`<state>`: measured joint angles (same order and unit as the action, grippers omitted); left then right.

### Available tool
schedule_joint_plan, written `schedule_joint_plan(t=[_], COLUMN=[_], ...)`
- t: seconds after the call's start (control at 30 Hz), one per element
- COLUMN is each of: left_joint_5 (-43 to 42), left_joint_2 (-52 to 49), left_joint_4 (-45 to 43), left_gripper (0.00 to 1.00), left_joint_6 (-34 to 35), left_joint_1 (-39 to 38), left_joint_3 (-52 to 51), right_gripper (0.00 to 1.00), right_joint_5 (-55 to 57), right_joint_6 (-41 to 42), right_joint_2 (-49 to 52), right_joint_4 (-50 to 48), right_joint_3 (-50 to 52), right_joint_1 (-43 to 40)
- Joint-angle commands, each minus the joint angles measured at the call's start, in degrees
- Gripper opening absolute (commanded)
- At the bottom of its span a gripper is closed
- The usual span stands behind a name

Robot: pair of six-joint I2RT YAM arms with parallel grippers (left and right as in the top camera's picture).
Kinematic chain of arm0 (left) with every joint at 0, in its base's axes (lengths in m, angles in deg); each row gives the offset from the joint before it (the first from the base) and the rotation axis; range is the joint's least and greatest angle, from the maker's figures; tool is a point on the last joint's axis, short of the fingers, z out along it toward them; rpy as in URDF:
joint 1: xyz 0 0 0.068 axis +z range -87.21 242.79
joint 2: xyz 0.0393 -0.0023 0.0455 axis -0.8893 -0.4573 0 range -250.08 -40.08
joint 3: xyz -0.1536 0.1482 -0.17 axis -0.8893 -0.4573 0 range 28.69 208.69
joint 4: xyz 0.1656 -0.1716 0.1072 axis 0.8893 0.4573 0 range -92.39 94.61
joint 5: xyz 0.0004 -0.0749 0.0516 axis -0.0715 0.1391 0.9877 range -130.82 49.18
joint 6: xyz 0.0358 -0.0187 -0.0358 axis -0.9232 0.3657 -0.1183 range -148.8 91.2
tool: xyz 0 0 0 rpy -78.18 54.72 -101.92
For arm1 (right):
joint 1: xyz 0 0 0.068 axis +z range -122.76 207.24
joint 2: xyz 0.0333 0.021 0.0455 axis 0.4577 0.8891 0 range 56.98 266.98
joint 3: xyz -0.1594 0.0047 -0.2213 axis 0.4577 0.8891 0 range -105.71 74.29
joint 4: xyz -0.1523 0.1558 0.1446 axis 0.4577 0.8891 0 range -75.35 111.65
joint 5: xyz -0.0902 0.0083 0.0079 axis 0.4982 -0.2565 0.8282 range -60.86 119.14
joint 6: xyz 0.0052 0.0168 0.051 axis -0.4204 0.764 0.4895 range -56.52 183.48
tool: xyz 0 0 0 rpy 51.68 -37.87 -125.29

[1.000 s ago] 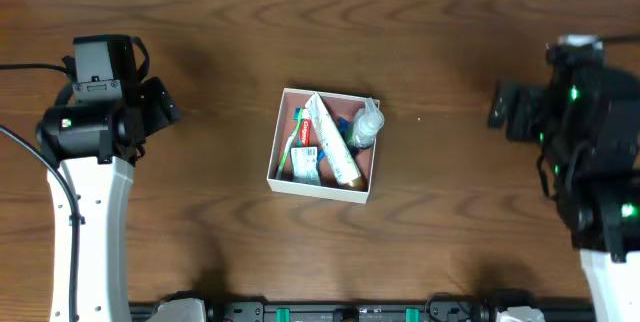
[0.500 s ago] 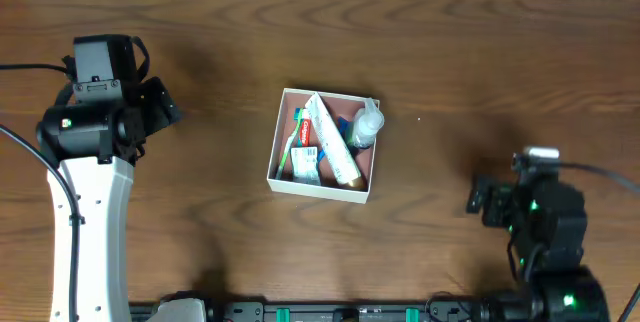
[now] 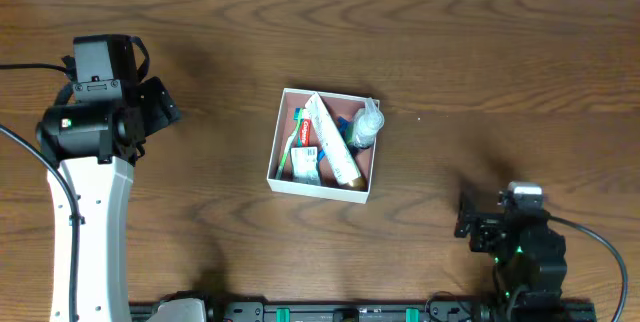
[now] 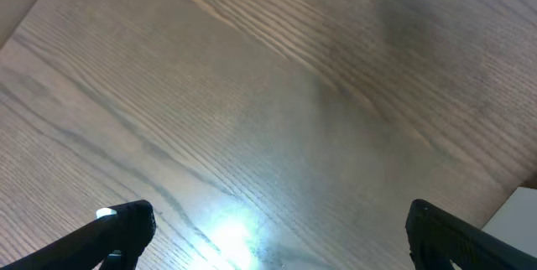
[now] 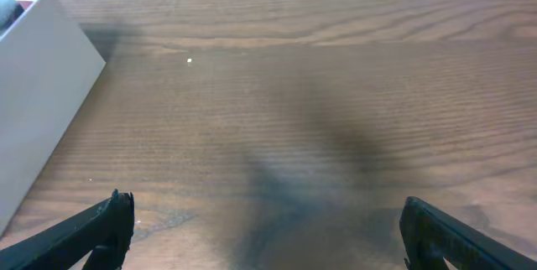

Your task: Pack container

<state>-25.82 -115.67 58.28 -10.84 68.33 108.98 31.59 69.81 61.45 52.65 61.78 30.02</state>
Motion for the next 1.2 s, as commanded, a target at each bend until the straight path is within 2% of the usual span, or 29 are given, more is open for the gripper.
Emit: schedule_joint_plan(t=[0.0, 0.4, 1.0, 1.17], left_joint_5=[0.5, 0.5, 0.5, 0.5], left_joint_2=[-0.2, -0.2, 0.0, 2.8], left_joint_4=[0.2, 0.2, 0.2, 1.0], left_gripper=[0.98, 0.98, 0.98, 0.98], left_joint_6=[-0.5, -0.5, -0.5, -0.5], left_joint_1=[0.3, 0.3, 0.5, 0.4], left_joint_3=[0.2, 0.2, 0.2, -0.5], right_gripper=[0.99, 0.99, 0.99, 0.99], right_joint_5=[-0.6, -0.6, -0.6, -0.6], right_joint_6=[0.0, 0.0, 0.0, 0.0], right_joint_2=[-3.2, -3.9, -3.9, -3.9], right_joint_4=[-0.1, 3.7, 3.8, 3.8], right_joint_3=[1.4, 3.0, 3.0, 3.0], right_joint_1=[-0.5, -0.5, -0.5, -0.5])
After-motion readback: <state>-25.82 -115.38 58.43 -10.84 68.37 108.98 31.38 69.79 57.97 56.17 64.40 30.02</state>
